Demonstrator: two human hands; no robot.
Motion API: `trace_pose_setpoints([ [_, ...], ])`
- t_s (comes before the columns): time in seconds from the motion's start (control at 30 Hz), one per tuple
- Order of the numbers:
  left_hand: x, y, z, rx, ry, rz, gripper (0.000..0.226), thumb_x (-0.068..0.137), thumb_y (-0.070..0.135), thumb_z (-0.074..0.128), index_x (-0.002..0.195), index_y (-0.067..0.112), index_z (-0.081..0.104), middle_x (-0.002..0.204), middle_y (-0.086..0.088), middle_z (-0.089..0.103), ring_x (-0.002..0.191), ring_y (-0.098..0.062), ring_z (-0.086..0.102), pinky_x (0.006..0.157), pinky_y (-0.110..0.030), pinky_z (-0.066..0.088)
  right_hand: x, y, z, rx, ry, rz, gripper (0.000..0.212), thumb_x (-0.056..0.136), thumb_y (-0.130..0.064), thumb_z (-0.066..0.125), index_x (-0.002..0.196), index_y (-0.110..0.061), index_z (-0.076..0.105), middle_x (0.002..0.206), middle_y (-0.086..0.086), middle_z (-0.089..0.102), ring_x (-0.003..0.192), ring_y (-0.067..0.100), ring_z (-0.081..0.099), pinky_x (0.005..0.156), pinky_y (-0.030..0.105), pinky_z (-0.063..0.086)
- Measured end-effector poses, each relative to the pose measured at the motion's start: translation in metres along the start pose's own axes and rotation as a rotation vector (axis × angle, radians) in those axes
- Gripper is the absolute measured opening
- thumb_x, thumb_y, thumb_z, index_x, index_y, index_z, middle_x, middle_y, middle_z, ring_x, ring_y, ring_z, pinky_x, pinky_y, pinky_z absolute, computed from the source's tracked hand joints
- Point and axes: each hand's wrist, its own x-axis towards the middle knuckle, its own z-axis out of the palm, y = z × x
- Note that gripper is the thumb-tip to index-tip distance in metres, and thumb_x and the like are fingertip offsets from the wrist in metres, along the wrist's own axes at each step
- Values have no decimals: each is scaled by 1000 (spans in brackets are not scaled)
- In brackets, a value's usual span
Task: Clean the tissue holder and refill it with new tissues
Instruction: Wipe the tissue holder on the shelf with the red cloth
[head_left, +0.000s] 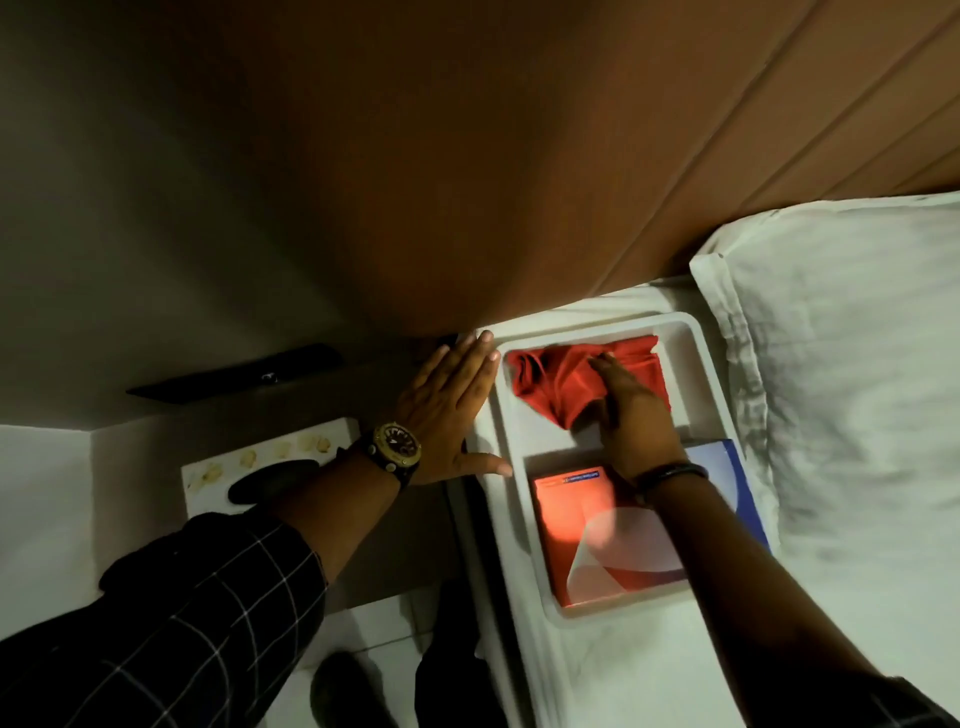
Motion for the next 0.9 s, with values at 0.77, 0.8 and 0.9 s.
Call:
trace_pose_setpoints([
  [0.77,-270,-234,110,-55,-163,-458,138,50,101,16,148,11,-17,159,-12,-18,146,-29,-15,115,-42,-14,-36,-212,194,-101,85,-664,44,94,-25,47,128,2,57,127,24,60,118,40,57,103,42,43],
  [0.8,-268,-238,121,-74,-153,-448,138,49,101,17,147,12,-20,159,-12,-20,145,-27,-18,115,-41,-15,-32,-208,210,-148,95,-708,44,94,-25,49,130,-1,56,131,24,57,121,41,55,104,47,42],
  [0.9,-260,-244,149,-110,-140,-406,144,45,102,26,148,10,-16,160,-13,-16,147,-29,-15,116,-43,-11,-29,-187,258,-338,4,-763,45,91,-12,59,135,-11,55,143,24,46,133,45,42,103,55,40],
])
